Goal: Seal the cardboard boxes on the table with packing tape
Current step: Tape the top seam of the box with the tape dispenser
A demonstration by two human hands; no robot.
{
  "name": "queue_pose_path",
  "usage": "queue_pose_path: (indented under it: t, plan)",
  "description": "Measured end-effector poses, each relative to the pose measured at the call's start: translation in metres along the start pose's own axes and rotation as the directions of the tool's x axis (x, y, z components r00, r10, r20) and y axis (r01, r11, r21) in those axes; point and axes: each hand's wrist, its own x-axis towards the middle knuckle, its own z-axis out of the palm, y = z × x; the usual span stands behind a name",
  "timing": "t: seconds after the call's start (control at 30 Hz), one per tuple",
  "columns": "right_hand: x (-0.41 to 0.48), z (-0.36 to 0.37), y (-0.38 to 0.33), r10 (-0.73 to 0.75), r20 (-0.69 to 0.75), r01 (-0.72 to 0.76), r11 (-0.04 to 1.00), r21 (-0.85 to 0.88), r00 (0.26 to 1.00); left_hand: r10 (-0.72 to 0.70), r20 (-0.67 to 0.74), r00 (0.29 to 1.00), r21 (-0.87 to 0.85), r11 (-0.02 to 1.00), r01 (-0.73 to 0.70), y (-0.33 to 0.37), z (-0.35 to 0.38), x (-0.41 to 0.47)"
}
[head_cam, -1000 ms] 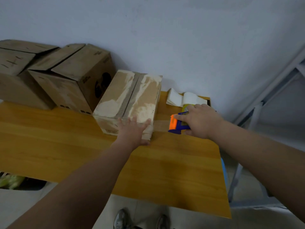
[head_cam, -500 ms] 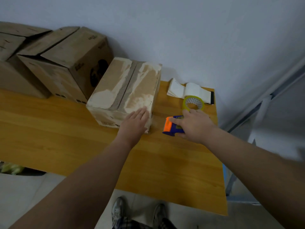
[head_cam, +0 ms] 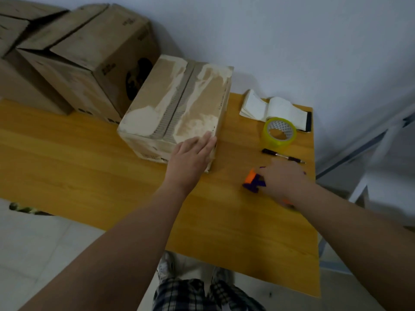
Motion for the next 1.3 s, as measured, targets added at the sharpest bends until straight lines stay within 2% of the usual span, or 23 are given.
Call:
queue_pose_path:
  t: [0.07,0.1,0.23,0.27,0.33,0.4,0.57,0.6,0.63,0.67,0.7,0.73,0.77,0.8,0.83,0.87,0.9,0.93,0.97,1.0,1.07,1.17,1.3]
  plan:
    - [0.000,0.009,0.008,0.022,-0.003,-0.020,0.947,0.319,1.000,-0.023,-0.020,1.000,-0.016,1.000,0.023,0.002,0.001,0.000]
    - [0.002,0.011,0.009,0.035,-0.020,-0.023,0.907,0.420,0.999,-0.034,-0.018,0.999,-0.032,0.999,0.033,0.004,0.000,0.000]
    - [0.014,0.009,-0.005,0.118,-0.122,0.000,0.720,0.694,0.986,-0.043,-0.009,0.999,-0.038,0.998,0.042,0.004,-0.002,0.001]
    - [0.018,0.010,-0.009,0.142,-0.113,-0.007,0.650,0.760,0.983,-0.036,-0.010,0.999,-0.026,0.999,0.036,0.004,-0.003,0.001]
    - [0.024,0.015,-0.015,0.198,-0.021,-0.067,0.427,0.902,0.980,-0.026,0.006,1.000,-0.020,0.999,0.026,0.003,-0.004,0.001]
    - [0.029,0.022,-0.021,0.230,0.137,-0.185,0.207,0.961,0.964,-0.029,0.023,0.999,-0.025,0.999,0.030,0.003,-0.004,0.001]
    - [0.040,0.054,-0.041,0.296,0.230,-0.245,0.014,0.969,0.927,-0.107,0.018,0.994,-0.095,0.990,0.108,0.011,-0.005,0.001]
    - [0.043,0.058,-0.045,0.313,0.243,-0.259,0.008,0.966,0.918,-0.111,0.031,0.993,-0.093,0.989,0.114,0.012,-0.005,0.000]
    - [0.044,0.062,-0.047,0.335,0.252,-0.301,0.104,0.948,0.908,-0.110,0.044,0.993,-0.087,0.990,0.113,0.013,-0.005,0.000]
    - [0.044,0.065,-0.050,0.396,0.248,-0.376,0.288,0.881,0.884,-0.108,0.054,0.993,-0.084,0.990,0.112,0.013,-0.005,-0.001]
    - [0.043,0.065,-0.051,0.484,0.190,-0.429,0.449,0.784,0.854,-0.107,0.060,0.992,-0.085,0.990,0.112,0.013,-0.006,-0.002]
    - [0.041,0.061,-0.052,0.559,0.058,-0.404,0.520,0.753,0.827,-0.106,0.065,0.992,-0.087,0.990,0.111,0.012,-0.006,-0.002]
    - [0.037,0.053,-0.055,0.584,-0.087,-0.287,0.518,0.806,0.807,-0.104,0.070,0.992,-0.088,0.990,0.110,0.012,-0.007,-0.002]
    - [0.033,0.043,-0.059,0.572,-0.172,-0.117,0.433,0.894,0.802,-0.104,0.077,0.992,-0.086,0.990,0.110,0.012,-0.007,-0.002]
    - [0.028,0.030,-0.062,0.543,-0.157,0.040,0.221,0.974,0.825,-0.104,0.080,0.991,-0.084,0.990,0.110,0.012,-0.008,-0.002]
    - [0.027,0.016,-0.066,0.463,-0.060,0.111,-0.084,0.990,0.884,-0.103,0.076,0.992,-0.083,0.991,0.109,0.012,-0.008,-0.002]
    - [0.025,0.004,-0.070,0.329,0.050,0.080,-0.371,0.925,0.943,-0.100,0.065,0.993,-0.082,0.991,0.106,0.013,-0.008,-0.003]
    - [0.024,-0.004,-0.073,0.187,0.139,-0.009,-0.564,0.825,0.973,-0.096,0.055,0.994,-0.080,0.992,0.100,0.014,-0.008,-0.003]
    - [0.024,-0.009,-0.075,0.079,0.182,-0.080,-0.681,0.728,0.980,-0.092,0.055,0.994,-0.077,0.992,0.096,0.014,-0.008,-0.004]
    - [0.025,-0.011,-0.078,0.039,0.182,-0.093,-0.747,0.659,0.982,-0.089,0.070,0.994,-0.073,0.993,0.094,0.014,-0.007,-0.004]
    - [0.028,-0.007,-0.081,0.132,0.180,-0.003,-0.798,0.602,0.975,-0.059,0.106,0.993,-0.033,0.997,0.063,0.011,-0.007,-0.005]
    - [0.033,0.000,-0.083,0.259,0.223,0.071,-0.787,0.613,0.940,0.044,0.131,0.990,0.023,0.999,-0.048,0.001,-0.012,-0.008]
    - [0.036,-0.001,-0.090,0.221,0.248,0.042,-0.820,0.571,0.943,0.013,0.176,0.984,0.018,1.000,-0.016,-0.028,-0.021,-0.017]
